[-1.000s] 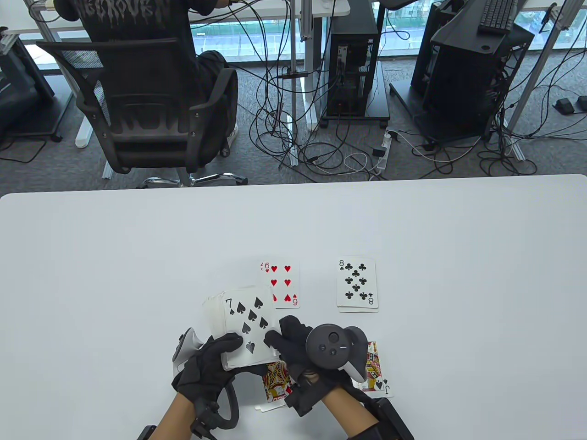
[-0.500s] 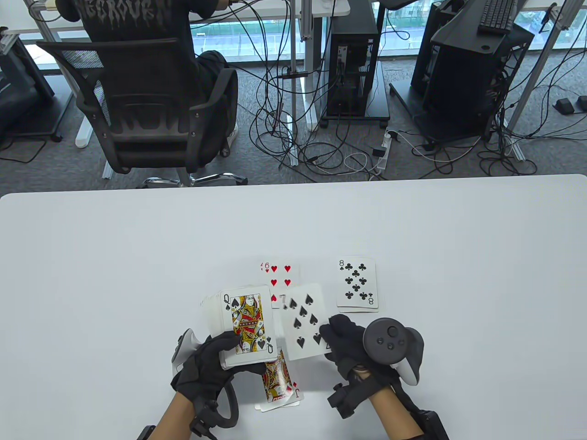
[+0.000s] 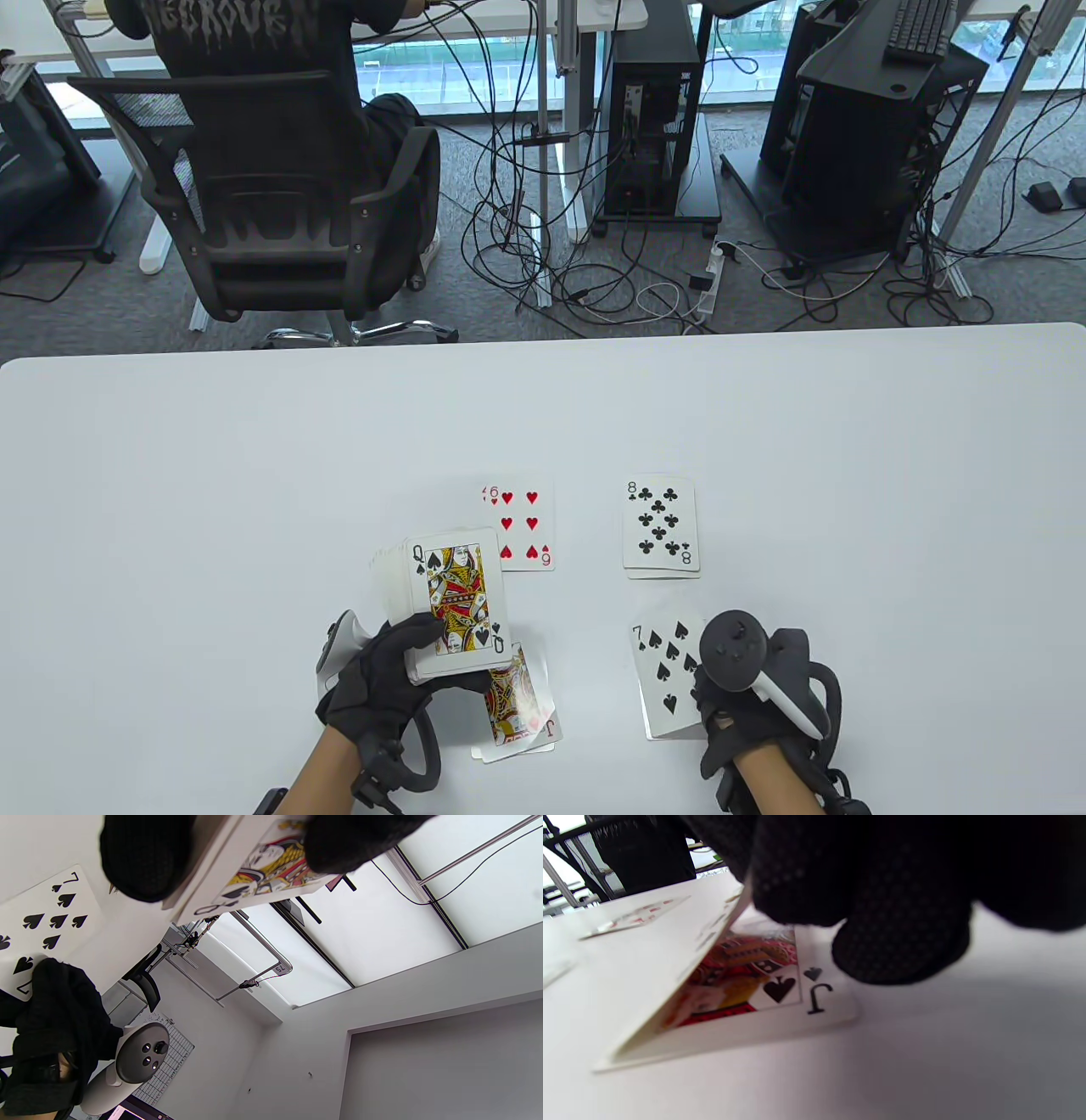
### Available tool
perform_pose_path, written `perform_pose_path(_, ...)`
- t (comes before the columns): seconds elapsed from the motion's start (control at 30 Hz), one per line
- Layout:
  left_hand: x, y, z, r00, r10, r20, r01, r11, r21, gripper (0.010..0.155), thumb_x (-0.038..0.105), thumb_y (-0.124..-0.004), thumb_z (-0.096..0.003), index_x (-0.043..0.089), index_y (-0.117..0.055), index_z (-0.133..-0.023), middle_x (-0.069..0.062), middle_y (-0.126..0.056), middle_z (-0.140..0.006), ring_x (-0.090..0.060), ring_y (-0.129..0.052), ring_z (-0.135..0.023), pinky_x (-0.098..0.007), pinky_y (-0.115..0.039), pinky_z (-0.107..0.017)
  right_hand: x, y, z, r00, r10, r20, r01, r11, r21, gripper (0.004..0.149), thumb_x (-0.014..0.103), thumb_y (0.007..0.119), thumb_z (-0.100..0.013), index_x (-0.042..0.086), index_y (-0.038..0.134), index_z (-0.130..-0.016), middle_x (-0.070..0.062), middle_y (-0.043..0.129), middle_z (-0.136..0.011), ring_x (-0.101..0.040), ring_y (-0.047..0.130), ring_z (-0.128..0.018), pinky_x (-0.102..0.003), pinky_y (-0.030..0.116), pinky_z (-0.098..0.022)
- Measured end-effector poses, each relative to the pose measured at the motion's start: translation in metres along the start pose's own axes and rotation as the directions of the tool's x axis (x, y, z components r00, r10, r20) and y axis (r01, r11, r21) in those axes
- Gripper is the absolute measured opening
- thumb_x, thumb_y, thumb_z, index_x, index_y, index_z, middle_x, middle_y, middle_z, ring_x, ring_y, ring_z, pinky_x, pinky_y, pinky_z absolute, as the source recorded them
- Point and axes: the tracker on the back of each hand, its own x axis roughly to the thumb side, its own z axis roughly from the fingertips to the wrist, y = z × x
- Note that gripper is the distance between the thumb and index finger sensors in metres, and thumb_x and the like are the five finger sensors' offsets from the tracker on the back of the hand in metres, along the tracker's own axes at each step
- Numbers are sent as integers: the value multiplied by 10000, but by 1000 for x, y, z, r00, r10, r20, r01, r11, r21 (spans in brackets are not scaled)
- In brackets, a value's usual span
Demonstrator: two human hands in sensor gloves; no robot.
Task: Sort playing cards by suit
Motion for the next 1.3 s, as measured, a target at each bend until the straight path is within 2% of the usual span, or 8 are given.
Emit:
perform_pose_path(0.2, 0, 0, 0, 1000, 1, -3, -1, 1000, 6, 609, 444, -700, -628, 366, -328, -1105, -20, -476, -1169, -366, -675, -1042, -474, -809, -584, 5, 18, -5, 985, 167, -44, -164, 983, 80, 408, 188, 676, -534, -184, 742, -688, -113, 919, -331, -304, 968, -254, -455, 858, -163)
perform_pose_path(0.43, 0, 0, 1, 1000, 1, -9, -1, 1000, 9, 610, 443, -700, -628, 365, -328, -1105, -22, -476, -1169, -367, -673, -1042, -475, -809, -584, 19, 23, -6, 937, 349, -5, -347, 931, 111, 437, 195, 644, -541, -198, 732, -710, -143, 922, -358, -334, 965, -281, -478, 852, -186)
perform_pose_path(0.7, 0, -1, 1, 1000, 0, -7, 0, 1000, 6, 608, 440, -701, -630, 365, -328, -1105, -22, -477, -1168, -367, -674, -1042, -476, -808, -584, 15, 21, -6, 946, 325, -1, -322, 937, 136, 441, 210, 641, -547, -183, 724, -729, -153, 919, -381, -351, 959, -306, -493, 845, -209)
perform_pose_path(0.87, 0, -1, 1, 1000, 0, -4, 0, 1000, -3, 610, 443, -700, -628, 366, -328, -1105, -19, -476, -1168, -366, -675, -1042, -475, -810, -583, 13, 8, -11, 973, 225, -49, -214, 962, 169, 496, 259, 673, -555, -190, 710, -764, -175, 917, -417, -384, 952, -341, -509, 840, -229)
perform_pose_path(0.97, 0, -1, 0, 1000, -1, -5, 1, 1000, -6, 608, 440, -701, -630, 365, -328, -1105, -20, -476, -1169, -367, -675, -1042, -476, -809, -584, 26, -11, -9, 992, 126, 6, -126, 991, 47, 506, 262, 673, -555, -197, 711, -764, -173, 917, -415, -382, 953, -338, -506, 842, -225)
perform_pose_path(1.03, 0, 0, 0, 1000, -3, -8, 3, 1000, -5, 610, 441, -701, -629, 365, -328, -1105, -22, -476, -1169, -368, -673, -1043, -476, -809, -583, 42, -22, -7, 994, -14, 110, 20, 998, -57, 515, 267, 676, -553, -201, 712, -766, -168, 919, -413, -376, 955, -335, -500, 844, -223)
perform_pose_path(1.13, -1, 0, 0, 1000, -5, -13, 5, 1000, -4, 609, 439, -702, -630, 363, -329, -1105, -22, -477, -1168, -367, -673, -1042, -477, -809, -583, 72, -30, -4, 907, -254, 334, 300, 949, -92, 536, 281, 659, -564, -205, 696, -785, -174, 917, -435, -383, 952, -353, -500, 844, -234)
perform_pose_path(1.3, -2, 0, 0, 1000, -5, -15, 5, 1000, -6, 609, 440, -701, -630, 364, -329, -1106, -22, -476, -1169, -367, -671, -1044, -478, -807, -585, 125, -25, 2, 740, -393, 546, 517, 851, -88, 629, 348, 637, -575, -222, 630, -841, -201, 896, -498, -415, 932, -408, -517, 832, -275)
